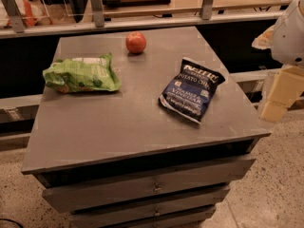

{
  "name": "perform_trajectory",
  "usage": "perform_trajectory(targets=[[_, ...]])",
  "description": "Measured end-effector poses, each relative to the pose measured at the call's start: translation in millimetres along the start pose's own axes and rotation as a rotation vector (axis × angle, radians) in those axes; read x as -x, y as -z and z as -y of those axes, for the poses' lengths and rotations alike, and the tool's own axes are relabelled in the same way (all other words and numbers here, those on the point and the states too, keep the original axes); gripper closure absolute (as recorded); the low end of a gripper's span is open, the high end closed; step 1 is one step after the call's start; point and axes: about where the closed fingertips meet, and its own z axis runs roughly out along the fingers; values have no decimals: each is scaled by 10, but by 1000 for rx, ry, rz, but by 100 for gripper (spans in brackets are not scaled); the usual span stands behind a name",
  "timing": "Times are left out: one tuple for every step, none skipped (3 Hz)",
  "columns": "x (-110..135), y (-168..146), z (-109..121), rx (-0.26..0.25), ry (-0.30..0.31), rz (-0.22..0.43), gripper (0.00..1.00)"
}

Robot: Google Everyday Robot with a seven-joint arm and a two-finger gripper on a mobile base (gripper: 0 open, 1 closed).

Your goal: Move blue chip bag near apple

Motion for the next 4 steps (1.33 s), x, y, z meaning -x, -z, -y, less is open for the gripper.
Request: perform_trajectory(targets=[[0, 0, 0, 0, 0, 0, 0], [-15, -5, 128, -48, -55, 84, 0], [-83, -93, 417, -121, -151, 274, 0], [-21, -220, 806, -199, -225, 438, 0]])
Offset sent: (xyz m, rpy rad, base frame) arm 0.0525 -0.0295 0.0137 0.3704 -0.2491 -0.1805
